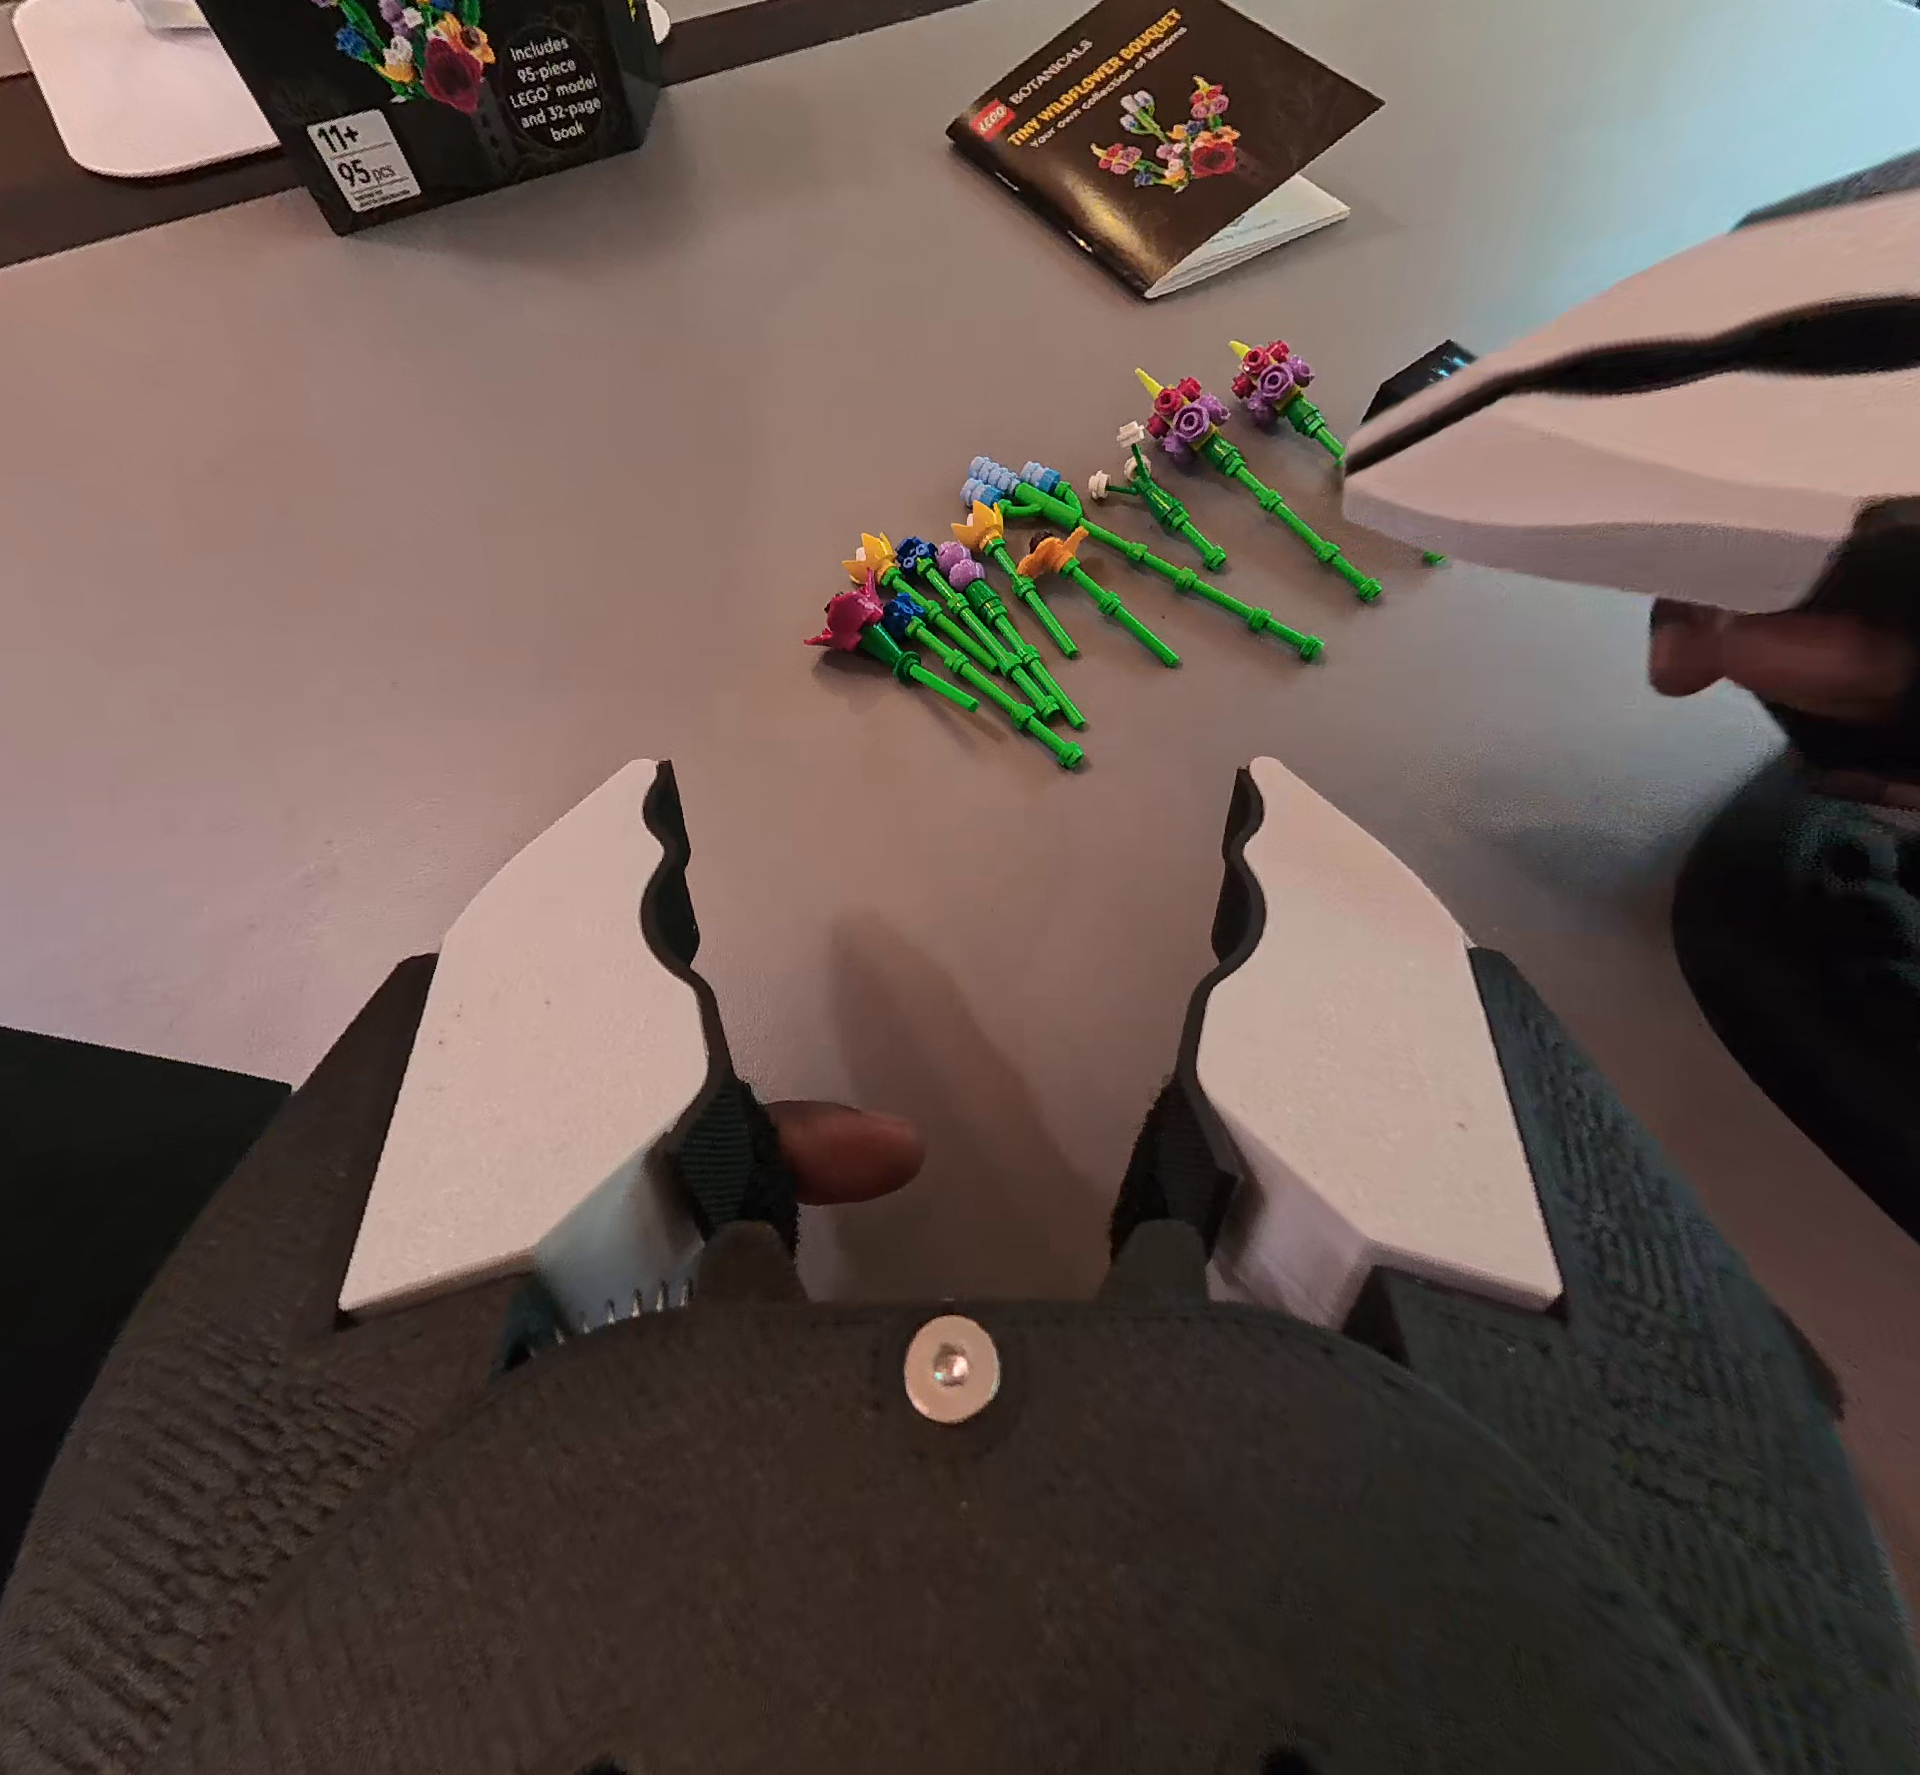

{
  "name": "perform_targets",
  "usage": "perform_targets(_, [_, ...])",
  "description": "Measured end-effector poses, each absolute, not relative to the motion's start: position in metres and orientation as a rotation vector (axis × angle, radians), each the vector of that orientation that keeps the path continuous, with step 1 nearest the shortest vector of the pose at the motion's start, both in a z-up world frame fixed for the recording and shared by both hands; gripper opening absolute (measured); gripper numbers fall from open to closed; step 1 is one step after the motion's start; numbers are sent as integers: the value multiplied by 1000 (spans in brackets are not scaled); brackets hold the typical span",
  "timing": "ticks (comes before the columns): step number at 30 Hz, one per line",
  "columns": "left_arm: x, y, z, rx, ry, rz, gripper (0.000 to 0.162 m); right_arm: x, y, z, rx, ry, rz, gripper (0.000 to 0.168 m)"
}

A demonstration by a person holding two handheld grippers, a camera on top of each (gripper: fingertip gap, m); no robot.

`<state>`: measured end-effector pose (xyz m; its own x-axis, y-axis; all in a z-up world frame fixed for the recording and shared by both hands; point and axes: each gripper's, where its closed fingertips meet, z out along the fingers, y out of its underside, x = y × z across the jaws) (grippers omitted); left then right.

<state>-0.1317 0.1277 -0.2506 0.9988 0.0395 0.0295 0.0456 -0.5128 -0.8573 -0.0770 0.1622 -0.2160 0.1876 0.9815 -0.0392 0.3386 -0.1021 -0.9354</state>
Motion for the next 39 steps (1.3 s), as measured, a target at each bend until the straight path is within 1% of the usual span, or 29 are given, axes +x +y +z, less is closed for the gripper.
perform_targets(1, [-132, 128, -250, -2109, -60, -9, 99, -80, 158, -208, -1588, -1269, 957, 6])
perform_targets(3, [-132, 128, -250, -2105, -64, -14, 98, -86, 151, -199, -1576, -1272, 969, 31])
perform_targets(4, [-132, 127, -250, -2103, -66, -18, 98, -90, 151, -201, -1575, -1284, 946, 38])
perform_targets(5, [-132, 127, -250, -2101, -68, -23, 98, -93, 153, -207, -1577, -1294, 916, 39])
perform_targets(8, [-132, 127, -249, -2096, -77, -38, 97, -99, 156, -239, -1659, -1348, 912, 36])
perform_targets(9, [-133, 127, -249, -2095, -80, -43, 97, -100, 154, -238, -1667, -1356, 940, 36])
perform_targets(11, [-133, 127, -250, -2098, -84, -49, 97, -99, 159, -229, -1622, -1294, 960, 31])
perform_targets(12, [-132, 127, -251, -2103, -83, -52, 97, -99, 159, -229, -1618, -1296, 968, 19])
perform_targets(13, [-132, 127, -251, -2107, -81, -53, 97, -99, 153, -229, -1601, -1324, 1004, 1])
perform_targets(19, [-132, 127, -252, -2109, -77, -47, 97, -96, 148, -212, -1471, -1299, 1046, 0])
perform_targets(21, [-132, 127, -252, -2108, -78, -48, 97, -96, 151, -212, -1483, -1286, 1045, 6])
perform_targets(22, [-132, 127, -252, -2107, -78, -47, 96, -97, 150, -212, -1481, -1286, 1065, 14])
perform_targets(25, [-132, 127, -252, -2107, -75, -42, 96, -97, 147, -206, -1458, -1264, 1112, 30])
perform_targets(30, [-132, 128, -253, -2113, -65, -30, 96, -98, 140, -200, -1392, -1269, 1148, 38])
perform_targets(33, [-131, 128, -253, -2117, -55, -18, 96, -99, 137, -197, -1360, -1280, 1138, 38])
perform_targets(34, [-131, 128, -254, -2118, -53, -14, 96, -98, 137, -198, -1359, -1289, 1125, 29])
perform_targets(35, [-131, 128, -254, -2119, -51, -12, 96, -98, 132, -203, -1347, -1351, 1118, 1])
perform_targets(37, [-131, 128, -254, -2122, -49, -9, 96, -100, 127, -211, -1356, -1423, 1095, 0])
perform_targets(39, [-131, 128, -255, -2126, -48, -9, 96, -100, 129, -198, -1271, -1368, 1058, 2])
